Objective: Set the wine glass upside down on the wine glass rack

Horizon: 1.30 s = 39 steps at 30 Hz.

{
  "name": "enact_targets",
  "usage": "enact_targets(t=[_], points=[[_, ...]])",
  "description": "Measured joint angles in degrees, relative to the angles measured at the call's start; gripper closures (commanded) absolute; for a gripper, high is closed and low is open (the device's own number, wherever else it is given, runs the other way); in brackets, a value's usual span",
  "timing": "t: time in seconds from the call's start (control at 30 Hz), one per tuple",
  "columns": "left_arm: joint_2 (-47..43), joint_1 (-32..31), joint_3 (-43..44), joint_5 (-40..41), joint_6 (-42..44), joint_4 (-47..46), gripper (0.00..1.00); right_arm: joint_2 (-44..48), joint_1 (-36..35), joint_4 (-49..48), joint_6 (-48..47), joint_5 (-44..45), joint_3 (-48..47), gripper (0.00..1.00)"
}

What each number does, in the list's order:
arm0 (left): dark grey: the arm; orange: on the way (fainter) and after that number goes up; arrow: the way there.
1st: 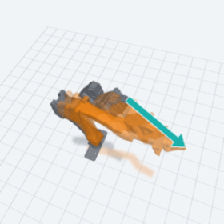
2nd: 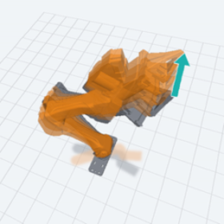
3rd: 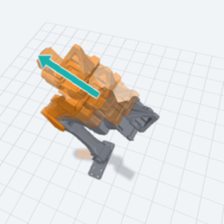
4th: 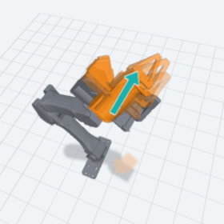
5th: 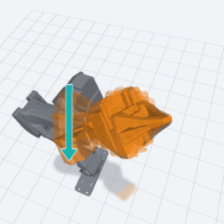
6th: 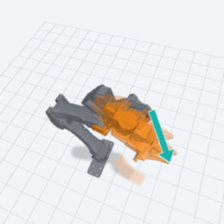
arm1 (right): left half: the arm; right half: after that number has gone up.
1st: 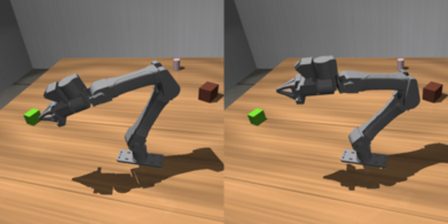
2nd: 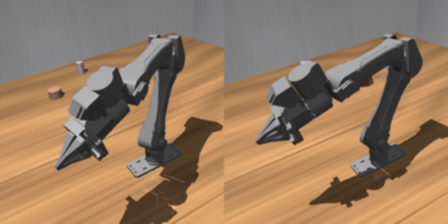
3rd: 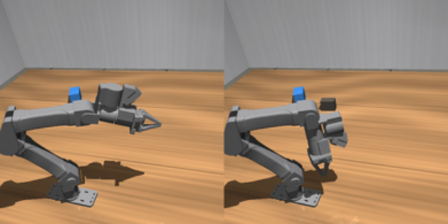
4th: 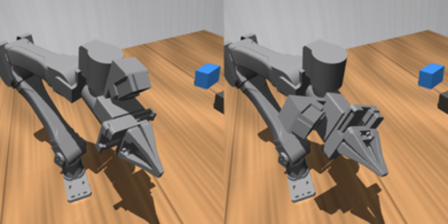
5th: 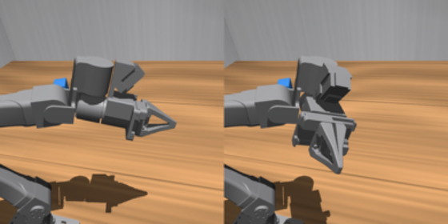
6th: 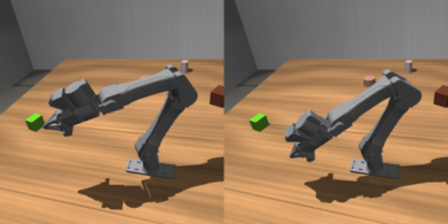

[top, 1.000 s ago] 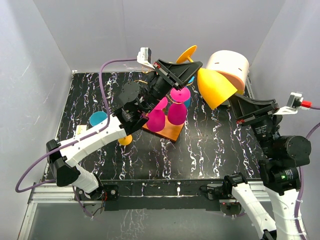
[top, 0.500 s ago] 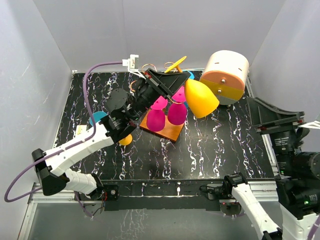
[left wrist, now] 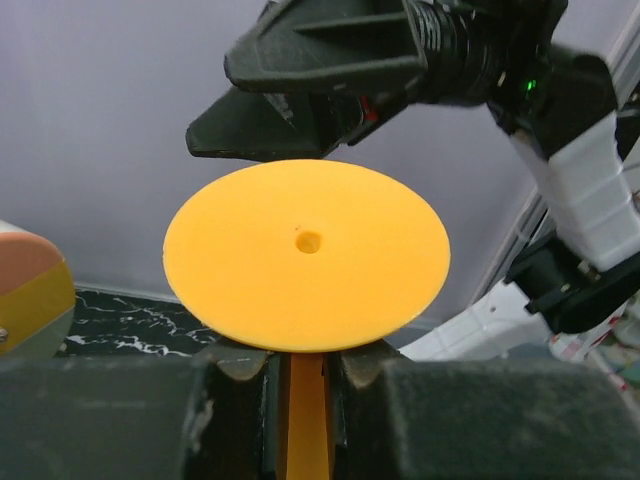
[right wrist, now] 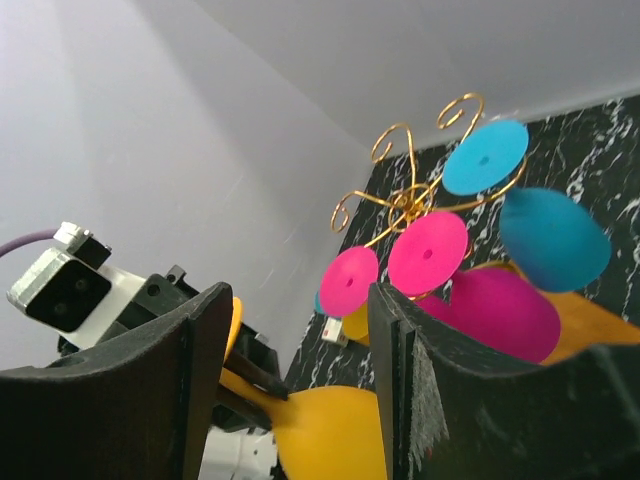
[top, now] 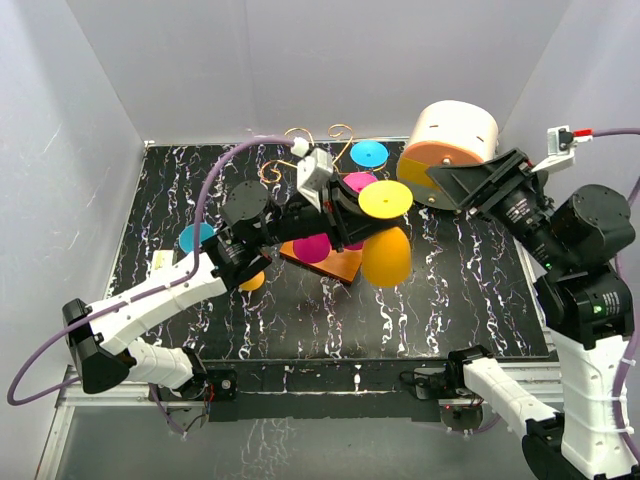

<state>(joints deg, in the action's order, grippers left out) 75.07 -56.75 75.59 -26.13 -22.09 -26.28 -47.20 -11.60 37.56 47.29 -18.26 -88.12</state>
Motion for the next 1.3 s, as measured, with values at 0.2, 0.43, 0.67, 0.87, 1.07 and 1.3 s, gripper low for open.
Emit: enact_targets(t=[0.2, 0.43, 0.67, 0.87, 1.07, 1.3], points=[[0.0, 0.0, -1.6, -5.4, 10.4, 1.4, 1.00, -0.7, 0.0, 2.2, 4.1, -6.2, 0.6, 0.43], [0.3, 0.0, -1.3, -8.1, 17.8, 2.1, 1.00, -0.2, 0.0, 3.4, 6.1, -13.9, 1.2, 0.47], [0.8, 0.0, -1.3, -9.0, 21.0, 2.6, 1.00, -0.9, 0.0, 8.6, 4.3, -18.1, 1.8, 0.61], [2.2, 0.0, -1.2, -9.6, 21.9, 2.9, 1.00, -0.8, 0.0, 7.3, 4.5, -22.2, 4.5, 0.67], [3.8, 0.0, -0.7, -9.7, 22.1, 3.1, 1.00, -0.9, 0.0, 5.3, 6.3, -26.4, 6.3, 0.95], [3.9, 0.0, -0.6, -9.8, 21.0, 2.0, 0.83, -0.7, 0.0, 5.0, 9.7, -27.0, 6.3, 1.00]])
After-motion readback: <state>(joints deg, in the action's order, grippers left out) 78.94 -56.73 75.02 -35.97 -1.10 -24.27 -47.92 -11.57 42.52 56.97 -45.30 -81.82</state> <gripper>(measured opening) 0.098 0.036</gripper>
